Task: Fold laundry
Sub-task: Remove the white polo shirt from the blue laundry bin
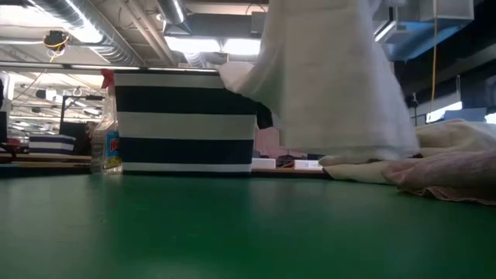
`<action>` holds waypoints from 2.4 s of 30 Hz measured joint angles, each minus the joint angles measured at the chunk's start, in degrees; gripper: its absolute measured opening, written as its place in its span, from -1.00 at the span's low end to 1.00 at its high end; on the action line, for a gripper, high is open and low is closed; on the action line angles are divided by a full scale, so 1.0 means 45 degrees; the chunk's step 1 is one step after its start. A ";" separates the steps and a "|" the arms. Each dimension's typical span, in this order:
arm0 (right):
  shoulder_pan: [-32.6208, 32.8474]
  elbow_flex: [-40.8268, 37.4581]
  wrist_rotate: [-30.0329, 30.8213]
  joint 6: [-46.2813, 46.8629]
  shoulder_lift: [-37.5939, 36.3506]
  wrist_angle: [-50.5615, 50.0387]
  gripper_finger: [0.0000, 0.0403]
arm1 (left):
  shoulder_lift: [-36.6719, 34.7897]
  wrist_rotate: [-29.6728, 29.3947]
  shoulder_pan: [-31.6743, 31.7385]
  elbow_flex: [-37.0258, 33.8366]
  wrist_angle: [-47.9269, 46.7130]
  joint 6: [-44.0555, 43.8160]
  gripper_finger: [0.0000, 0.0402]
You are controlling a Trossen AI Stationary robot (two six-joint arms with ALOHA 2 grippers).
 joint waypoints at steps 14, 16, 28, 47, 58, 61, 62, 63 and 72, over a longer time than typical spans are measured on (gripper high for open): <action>0.0000 0.0010 0.0009 0.0000 0.0000 -0.0325 -0.97 | 0.0015 0.2101 -0.0189 -0.2877 0.4754 -0.0418 -0.11; 0.0000 0.0010 0.0014 -0.0005 0.0000 -0.0325 -0.97 | 0.0015 0.1149 -0.0194 -0.3102 0.4743 -0.0390 -0.11; 0.0000 0.0010 0.0014 0.0000 0.0000 -0.0413 -0.97 | 0.0015 -0.1172 0.0196 -0.3458 0.4524 -0.0324 -0.11; 0.0000 0.0010 0.0004 -0.0151 0.0112 -0.0870 -0.97 | 0.1234 0.2667 0.0414 -0.3467 0.6922 0.0949 -0.42; 0.0000 0.0010 0.0111 0.0002 0.0185 -0.1803 -0.97 | 0.0474 0.2083 0.0023 -0.1611 0.3948 0.1706 -0.98; 0.0000 0.0010 0.0111 0.0573 0.0175 -0.2582 -0.97 | -0.0240 0.1682 -0.0415 -0.0087 0.2004 0.1928 -0.98; 0.0005 0.0010 0.0108 0.0722 0.0167 -0.2955 -0.97 | -0.0445 0.1440 -0.0578 0.0405 0.1263 0.1934 -0.98; 0.0005 0.0010 0.0103 0.0824 0.0148 -0.3366 -0.97 | -0.0608 0.1138 -0.0736 0.0892 0.0587 0.1944 -0.99; 0.0078 0.0010 0.0113 0.1405 0.0120 -0.6425 -0.97 | -0.1816 -0.0300 -0.1674 0.3721 -0.0910 0.2033 -0.99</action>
